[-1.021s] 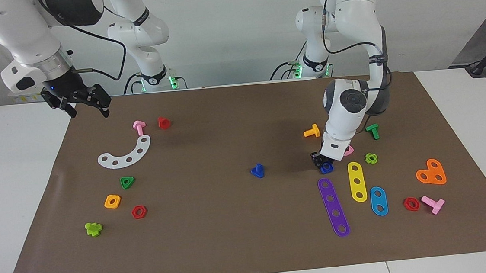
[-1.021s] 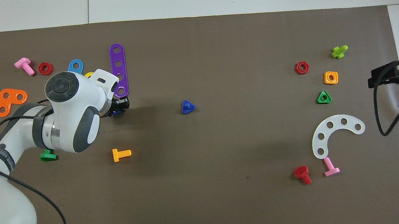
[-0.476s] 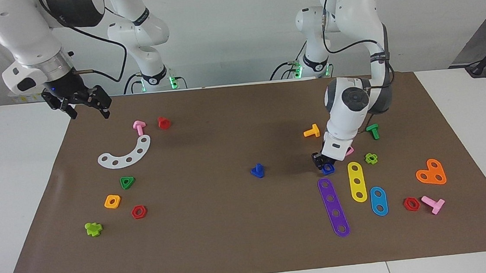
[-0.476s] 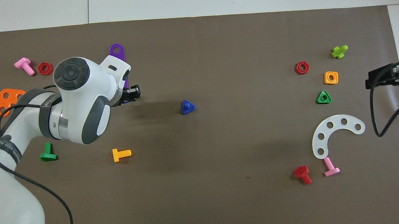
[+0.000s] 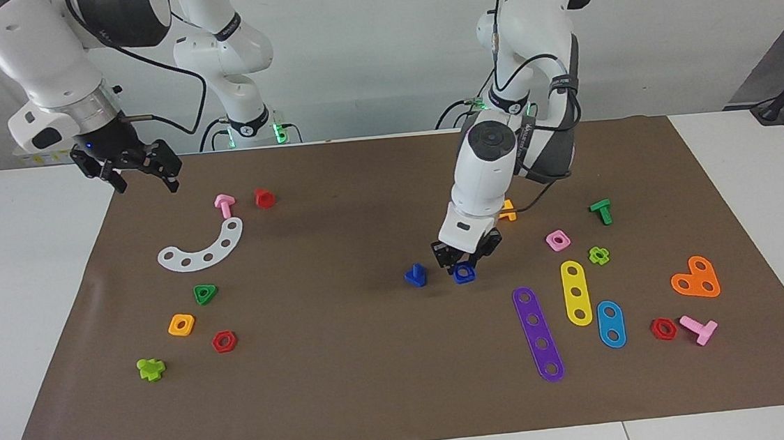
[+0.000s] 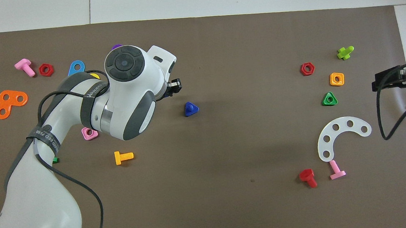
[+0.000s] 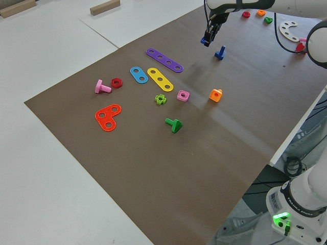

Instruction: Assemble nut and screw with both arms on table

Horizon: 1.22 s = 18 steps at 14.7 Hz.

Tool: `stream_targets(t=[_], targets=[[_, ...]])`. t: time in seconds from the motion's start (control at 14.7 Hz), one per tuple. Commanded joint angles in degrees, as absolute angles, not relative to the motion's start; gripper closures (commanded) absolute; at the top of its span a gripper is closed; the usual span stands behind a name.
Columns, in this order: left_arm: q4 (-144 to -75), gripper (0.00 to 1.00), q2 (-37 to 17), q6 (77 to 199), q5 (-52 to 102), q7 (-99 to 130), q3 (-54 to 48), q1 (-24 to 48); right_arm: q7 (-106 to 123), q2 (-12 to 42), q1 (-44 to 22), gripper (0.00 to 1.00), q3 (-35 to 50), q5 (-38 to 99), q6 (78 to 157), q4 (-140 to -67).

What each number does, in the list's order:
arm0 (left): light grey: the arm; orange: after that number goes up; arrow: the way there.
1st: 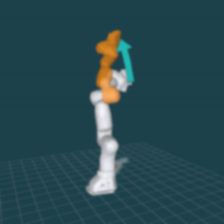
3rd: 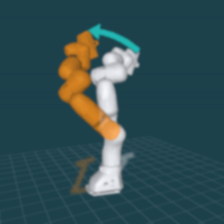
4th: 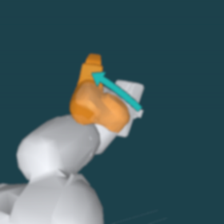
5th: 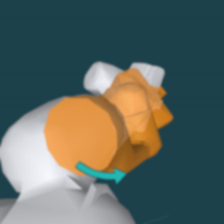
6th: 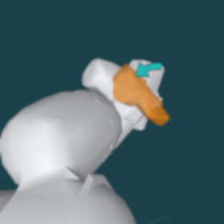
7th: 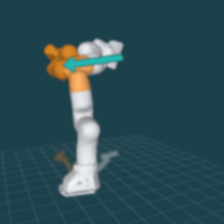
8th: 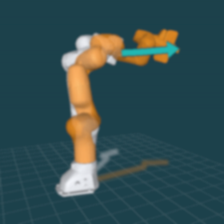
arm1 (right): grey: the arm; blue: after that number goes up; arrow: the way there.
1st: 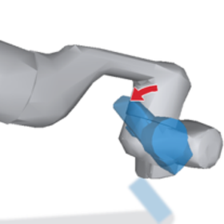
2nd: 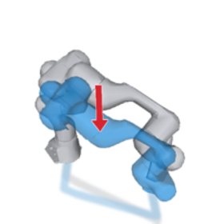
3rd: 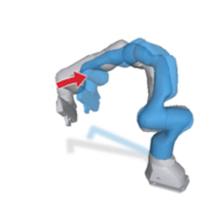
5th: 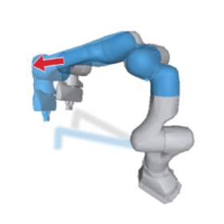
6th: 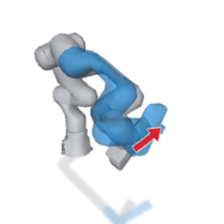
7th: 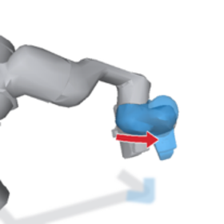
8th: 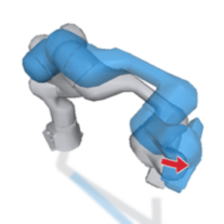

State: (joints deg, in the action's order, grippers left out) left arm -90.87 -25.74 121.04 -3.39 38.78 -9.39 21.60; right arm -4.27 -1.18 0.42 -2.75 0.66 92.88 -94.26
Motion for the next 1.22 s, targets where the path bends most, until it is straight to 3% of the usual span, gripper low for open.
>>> stream_targets(t=[0.0,0.75,1.16], targets=[[-84.0,0.76,-29.6,116.2,-3.4,40.7,-8.5,24.4,-4.6,-2.9,1.2,0.00,-2.5,0.8,93.9,-96.2],[-82.7,0.79,-31.5,116.7,-3.5,43.2,-8.5,28.0,-4.3,-3.0,-1.1,0.00,-4.6,0.8,93.9,-96.4],[-85.2,0.79,-31.2,117.9,-3.4,44.0,-8.6,28.5,-4.3,-2.0,-1.1,0.00,-4.4,0.8,89.2,-92.2]])
